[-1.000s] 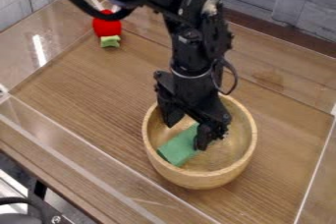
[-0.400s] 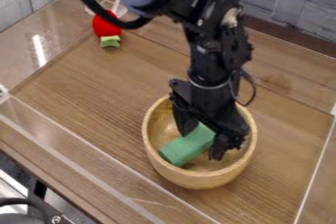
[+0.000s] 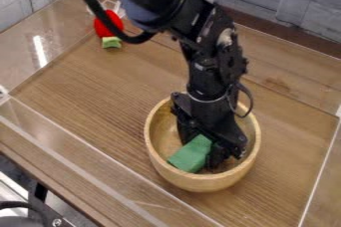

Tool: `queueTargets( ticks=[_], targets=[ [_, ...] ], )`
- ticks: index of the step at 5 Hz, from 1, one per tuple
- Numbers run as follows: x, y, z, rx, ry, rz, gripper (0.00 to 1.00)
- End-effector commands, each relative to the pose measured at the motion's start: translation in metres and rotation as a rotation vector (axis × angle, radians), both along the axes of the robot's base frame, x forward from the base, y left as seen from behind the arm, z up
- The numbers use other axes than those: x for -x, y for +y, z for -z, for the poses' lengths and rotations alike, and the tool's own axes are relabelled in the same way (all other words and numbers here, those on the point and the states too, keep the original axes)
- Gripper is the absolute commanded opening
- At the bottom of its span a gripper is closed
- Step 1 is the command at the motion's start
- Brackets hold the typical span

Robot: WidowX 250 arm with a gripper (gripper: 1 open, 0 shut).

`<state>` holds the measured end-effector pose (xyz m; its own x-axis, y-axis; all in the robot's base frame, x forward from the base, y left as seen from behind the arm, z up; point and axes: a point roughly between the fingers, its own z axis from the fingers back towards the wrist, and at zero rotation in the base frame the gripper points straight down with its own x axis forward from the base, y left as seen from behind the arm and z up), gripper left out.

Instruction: Remove the green stick from the brown bowl and put it on the table

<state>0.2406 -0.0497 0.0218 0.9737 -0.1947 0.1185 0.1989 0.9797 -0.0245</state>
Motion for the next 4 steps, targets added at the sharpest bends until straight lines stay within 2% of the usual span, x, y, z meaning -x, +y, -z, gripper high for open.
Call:
queueTargets(
  ticks=[1,3,4],
  targets=[
    [-0.005,0.008,0.005,0.011,0.017,-0.029,1.00],
    [-0.009,0.007,-0.005,0.020,0.052,0.037,1.00],
    [-0.008,0.014,0.000,0.025,0.059,0.032,1.00]
  ],
)
